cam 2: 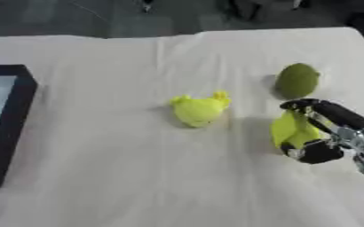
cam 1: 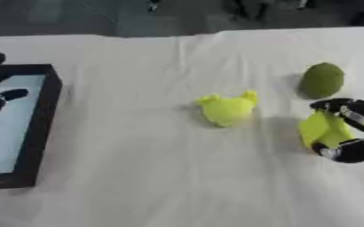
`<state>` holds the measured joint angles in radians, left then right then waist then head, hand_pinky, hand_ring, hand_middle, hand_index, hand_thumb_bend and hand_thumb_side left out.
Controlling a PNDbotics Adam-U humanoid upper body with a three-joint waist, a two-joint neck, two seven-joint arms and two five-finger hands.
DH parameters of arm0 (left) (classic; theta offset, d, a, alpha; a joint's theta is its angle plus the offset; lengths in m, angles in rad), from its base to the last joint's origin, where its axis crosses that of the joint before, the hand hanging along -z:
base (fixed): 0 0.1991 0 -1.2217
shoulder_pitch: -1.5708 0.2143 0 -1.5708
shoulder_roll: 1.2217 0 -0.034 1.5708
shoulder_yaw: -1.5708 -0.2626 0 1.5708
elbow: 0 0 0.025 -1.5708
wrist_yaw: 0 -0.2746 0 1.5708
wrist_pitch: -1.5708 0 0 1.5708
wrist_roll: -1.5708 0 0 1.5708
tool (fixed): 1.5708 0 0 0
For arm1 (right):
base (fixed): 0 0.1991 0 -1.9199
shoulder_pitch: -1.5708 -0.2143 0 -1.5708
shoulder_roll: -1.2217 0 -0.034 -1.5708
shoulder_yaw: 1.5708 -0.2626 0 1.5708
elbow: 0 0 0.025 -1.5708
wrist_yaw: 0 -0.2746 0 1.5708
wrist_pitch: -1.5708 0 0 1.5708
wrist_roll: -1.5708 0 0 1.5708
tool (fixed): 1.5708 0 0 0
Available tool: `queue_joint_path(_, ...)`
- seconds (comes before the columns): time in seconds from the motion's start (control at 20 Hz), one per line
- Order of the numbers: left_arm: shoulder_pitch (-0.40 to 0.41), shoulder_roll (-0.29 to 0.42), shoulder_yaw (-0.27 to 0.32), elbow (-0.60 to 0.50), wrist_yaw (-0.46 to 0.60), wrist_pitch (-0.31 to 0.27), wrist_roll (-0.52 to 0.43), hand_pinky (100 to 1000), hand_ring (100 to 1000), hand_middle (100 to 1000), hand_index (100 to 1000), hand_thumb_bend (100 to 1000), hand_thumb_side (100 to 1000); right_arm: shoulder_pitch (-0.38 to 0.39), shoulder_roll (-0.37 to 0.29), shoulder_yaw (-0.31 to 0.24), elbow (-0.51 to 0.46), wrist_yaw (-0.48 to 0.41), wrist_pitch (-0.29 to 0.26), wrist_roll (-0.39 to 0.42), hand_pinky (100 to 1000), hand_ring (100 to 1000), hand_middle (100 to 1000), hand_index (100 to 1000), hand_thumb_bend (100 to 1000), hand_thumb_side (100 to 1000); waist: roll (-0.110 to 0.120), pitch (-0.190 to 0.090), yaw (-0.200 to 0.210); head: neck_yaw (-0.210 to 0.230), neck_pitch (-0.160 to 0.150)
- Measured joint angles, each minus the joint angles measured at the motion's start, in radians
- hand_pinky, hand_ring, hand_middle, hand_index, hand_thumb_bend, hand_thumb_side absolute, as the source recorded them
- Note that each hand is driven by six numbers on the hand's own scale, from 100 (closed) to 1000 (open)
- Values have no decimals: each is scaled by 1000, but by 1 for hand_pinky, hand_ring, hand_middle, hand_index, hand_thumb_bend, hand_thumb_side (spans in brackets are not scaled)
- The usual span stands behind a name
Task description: Pick up the objects with one hand, pass them to the other hand, and then place them into the box on the other side of the table.
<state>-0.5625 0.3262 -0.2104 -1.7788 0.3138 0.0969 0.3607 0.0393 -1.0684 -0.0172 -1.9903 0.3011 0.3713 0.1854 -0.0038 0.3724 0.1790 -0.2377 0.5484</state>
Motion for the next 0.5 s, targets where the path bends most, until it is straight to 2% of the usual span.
queue_joint_path(0.35,0,0,0,0,0,0,-3,699,852,824,794,146,841,11,2,0,0,47,-24,11,838,725,724,860,326,100,0,0,1,1,-7)
queue_joint_path(0.5,0,0,0,0,0,-1,-4,700,852,824,793,145,841,13,3,0,0,52,-35,23,812,626,675,835,322,100,0,0,1,-1,-4)
